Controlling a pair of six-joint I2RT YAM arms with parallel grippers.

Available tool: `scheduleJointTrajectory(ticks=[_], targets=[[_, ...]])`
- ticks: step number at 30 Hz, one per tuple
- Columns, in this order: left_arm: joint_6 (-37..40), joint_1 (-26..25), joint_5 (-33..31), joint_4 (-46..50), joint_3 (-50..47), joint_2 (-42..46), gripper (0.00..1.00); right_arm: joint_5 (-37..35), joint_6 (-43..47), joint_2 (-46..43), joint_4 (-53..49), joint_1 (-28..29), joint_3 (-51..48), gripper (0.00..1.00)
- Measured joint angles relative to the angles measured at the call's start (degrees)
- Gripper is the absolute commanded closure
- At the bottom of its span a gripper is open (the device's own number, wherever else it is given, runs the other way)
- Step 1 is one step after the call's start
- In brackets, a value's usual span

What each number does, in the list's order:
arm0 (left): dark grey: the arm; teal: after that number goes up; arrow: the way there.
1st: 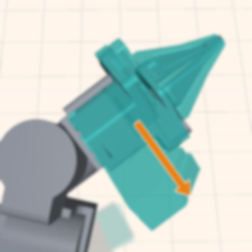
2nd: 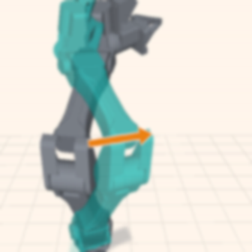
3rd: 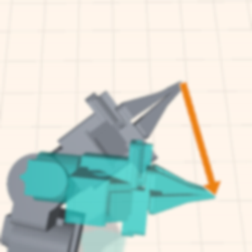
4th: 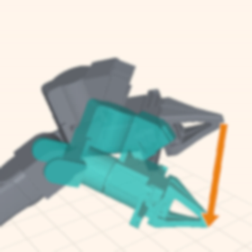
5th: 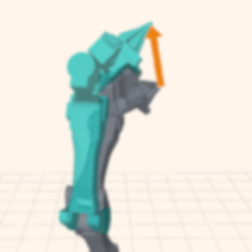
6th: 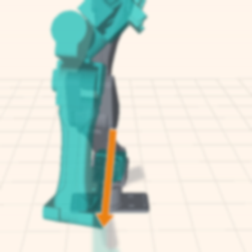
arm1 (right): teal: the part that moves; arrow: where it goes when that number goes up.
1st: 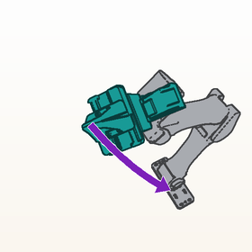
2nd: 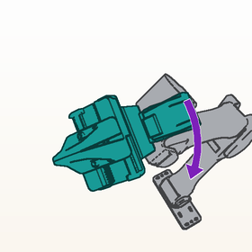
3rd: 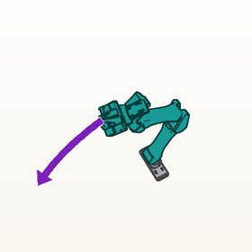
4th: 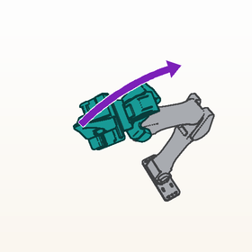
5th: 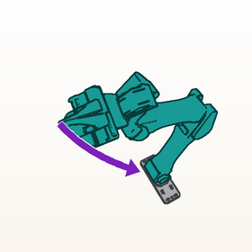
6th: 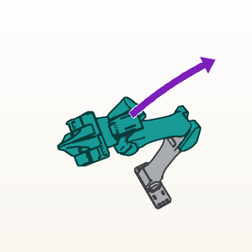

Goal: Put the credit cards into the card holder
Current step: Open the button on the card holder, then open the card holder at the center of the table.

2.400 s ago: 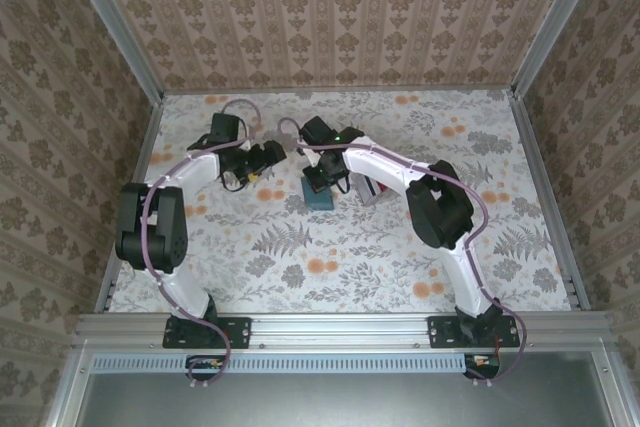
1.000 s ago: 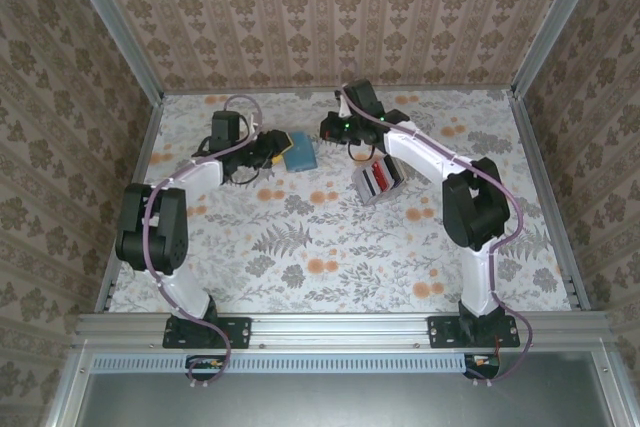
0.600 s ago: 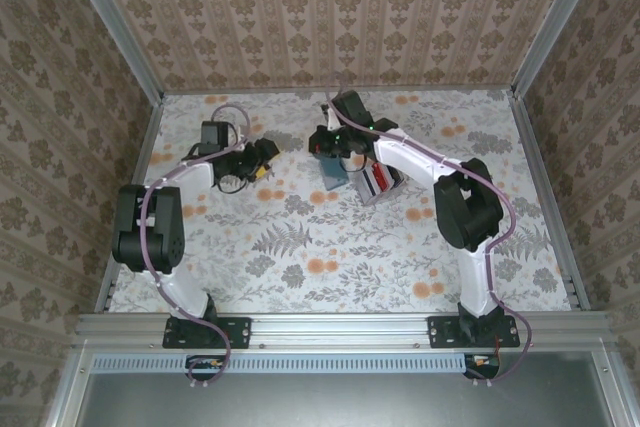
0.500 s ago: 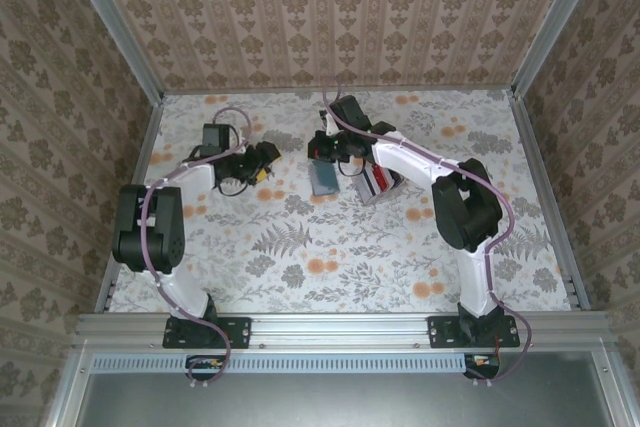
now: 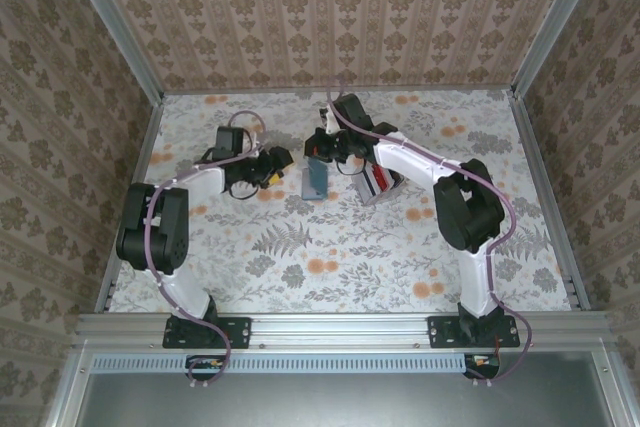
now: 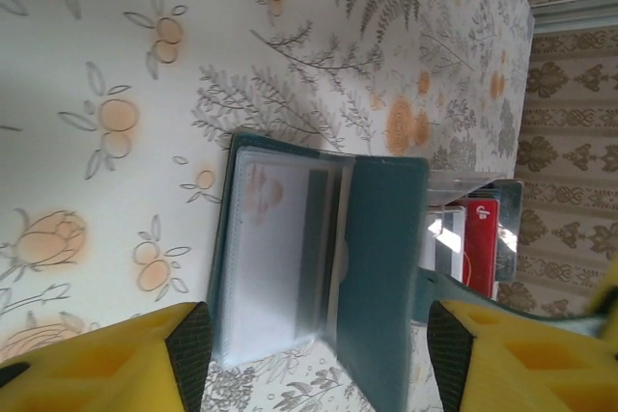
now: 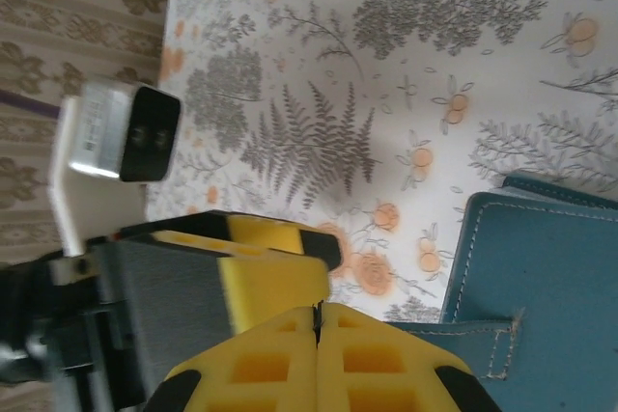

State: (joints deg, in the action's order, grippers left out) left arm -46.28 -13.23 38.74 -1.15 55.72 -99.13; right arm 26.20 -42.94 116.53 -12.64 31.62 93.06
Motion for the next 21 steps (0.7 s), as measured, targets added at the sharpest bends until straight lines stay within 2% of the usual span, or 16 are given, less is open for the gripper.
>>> scheduleJointTrajectory(ticks=[4,11,16,21], targets=[[-0.37,2.4,-1.6,-0.76,-4.87,3.32,0.37,0.31,-3.02,-0.02,2.23,2.56,-0.07,1.0],[-0.33,8.39,-4.28,-0.81,-11.63,14.67,0.37,0.13,-6.47,-0.33,5.81,7.87,-0.94,1.0],[1.03,10.32,-4.61,0.07,-14.58,19.65,0.37,-2.73,-6.73,-4.87,6.73,6.4,-10.64,1.0],[2.49,10.82,-4.94,2.47,-16.5,20.41,0.38,-7.48,-6.23,-7.72,6.64,4.57,-21.31,1.0]])
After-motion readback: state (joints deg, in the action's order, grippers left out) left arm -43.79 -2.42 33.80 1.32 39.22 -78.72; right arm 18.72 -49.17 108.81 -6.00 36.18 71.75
